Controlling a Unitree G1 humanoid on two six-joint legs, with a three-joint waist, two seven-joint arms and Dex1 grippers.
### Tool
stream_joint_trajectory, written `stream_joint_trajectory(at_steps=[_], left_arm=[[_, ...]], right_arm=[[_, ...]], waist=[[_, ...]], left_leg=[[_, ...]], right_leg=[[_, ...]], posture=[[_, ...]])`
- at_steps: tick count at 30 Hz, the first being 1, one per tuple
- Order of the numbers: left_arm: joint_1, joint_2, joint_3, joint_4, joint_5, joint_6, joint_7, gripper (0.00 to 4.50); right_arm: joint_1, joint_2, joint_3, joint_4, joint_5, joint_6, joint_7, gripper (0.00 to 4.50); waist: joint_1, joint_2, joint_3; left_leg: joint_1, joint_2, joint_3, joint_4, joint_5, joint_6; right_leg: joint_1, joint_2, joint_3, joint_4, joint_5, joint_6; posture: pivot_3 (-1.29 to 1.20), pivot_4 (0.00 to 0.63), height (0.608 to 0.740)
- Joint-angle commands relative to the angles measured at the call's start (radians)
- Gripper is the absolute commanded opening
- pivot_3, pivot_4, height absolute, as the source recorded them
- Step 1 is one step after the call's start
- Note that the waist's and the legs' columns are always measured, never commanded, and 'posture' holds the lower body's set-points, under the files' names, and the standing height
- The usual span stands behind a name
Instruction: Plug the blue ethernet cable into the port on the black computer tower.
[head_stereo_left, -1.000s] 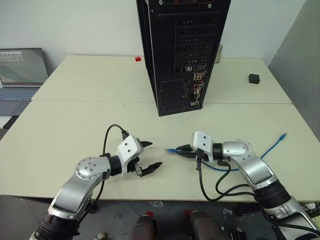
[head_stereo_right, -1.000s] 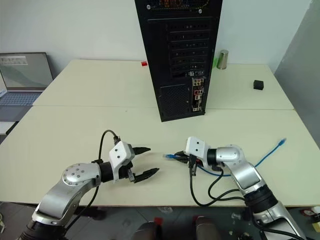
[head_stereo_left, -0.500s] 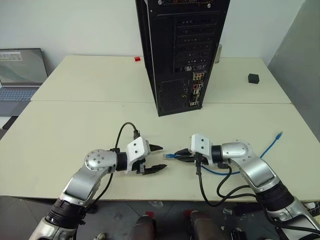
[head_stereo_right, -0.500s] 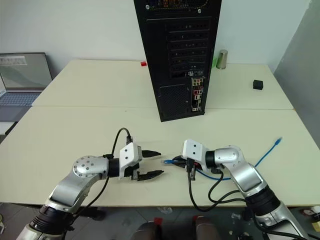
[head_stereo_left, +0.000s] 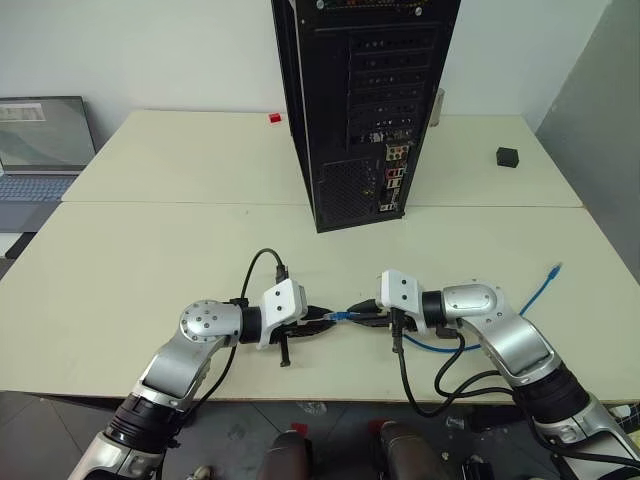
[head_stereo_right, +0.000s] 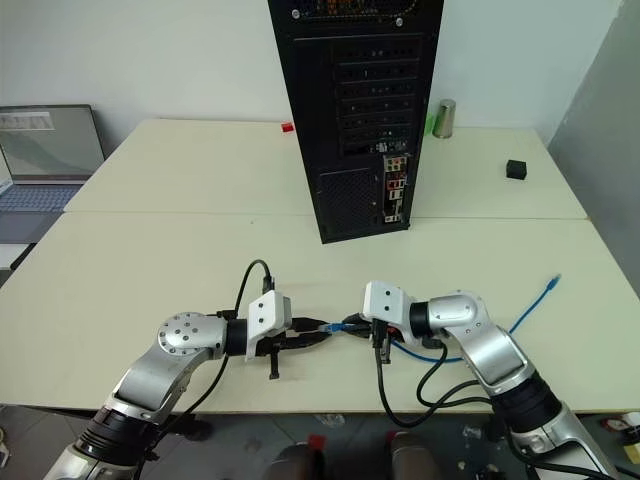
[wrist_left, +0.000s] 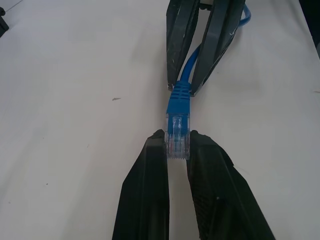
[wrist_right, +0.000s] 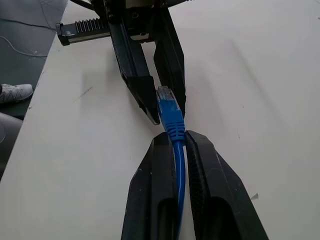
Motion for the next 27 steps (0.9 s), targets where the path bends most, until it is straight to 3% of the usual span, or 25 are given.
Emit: stream_joint_trajectory(at_steps=[1,2,3,5,13,21,27], left_arm=[[-0.01,-0.004,0.004,-0.016,0.006,-0.022,0.0,0.28],[-0.007,-0.004,0.004,-0.018,0.007,-0.024,-0.001,0.28],[0.002,-0.001,0.0,-0.022,0.012,-0.033,-0.003,0.28],[0.014,0.002,-0.003,-0.027,0.018,-0.043,-0.005,0.28],[0.057,-0.003,0.005,-0.043,0.067,-0.151,0.032,0.28],[0.161,-0.045,0.015,0.028,0.284,-0.583,0.251,0.28],[0.132,-0.048,0.059,0.151,0.605,-1.002,0.577,0.28]], right_arm=[[-0.01,-0.003,0.002,-0.04,0.022,-0.013,0.022,0.04],[-0.011,-0.004,0.003,-0.04,0.021,-0.014,0.024,0.04],[-0.015,-0.011,0.008,-0.035,0.018,-0.025,0.036,0.6],[-0.022,-0.024,0.015,-0.027,0.014,-0.039,0.058,0.85],[-0.043,-0.11,-0.081,-0.075,0.12,0.036,0.136,2.59],[0.018,-0.081,-0.257,-0.189,0.39,0.361,0.02,2.63],[0.038,-0.04,-0.265,-0.221,0.449,0.461,-0.084,2.63]], waist=[[0.0,0.0,0.0],[0.0,0.0,0.0],[0.0,0.0,0.0],[0.0,0.0,0.0],[0.001,0.0,0.0],[0.004,0.0,0.0],[0.004,0.0,0.0]], left_leg=[[0.0,0.0,0.0,0.0,0.0,0.0],[0.0,0.0,0.0,0.0,0.0,0.0],[0.0,0.0,0.0,0.0,0.0,0.0],[0.0,0.0,0.0,0.0,0.0,0.0],[0.0,0.0,0.0,0.0,0.0,0.0],[0.0,0.001,-0.001,0.0,0.0,0.0],[0.0,0.0,-0.001,0.0,0.0,0.0]], right_leg=[[0.0,0.0,0.0,0.0,0.0,0.0],[0.0,0.0,0.0,0.0,0.0,0.0],[0.0,0.0,0.0,0.0,0.0,0.0],[0.0,0.0,0.0,0.0,0.0,0.0],[0.0,0.0,0.0,0.0,0.0,0.0],[0.0,-0.002,0.0,-0.001,0.0,0.0],[0.0,-0.003,0.0,-0.001,0.0,0.0]], posture=[[0.0,0.15,0.74],[0.0,0.15,0.74],[0.0,0.15,0.74],[0.0,0.15,0.74],[0.0,0.15,0.74],[0.0,0.15,0.74],[0.0,0.15,0.74]])
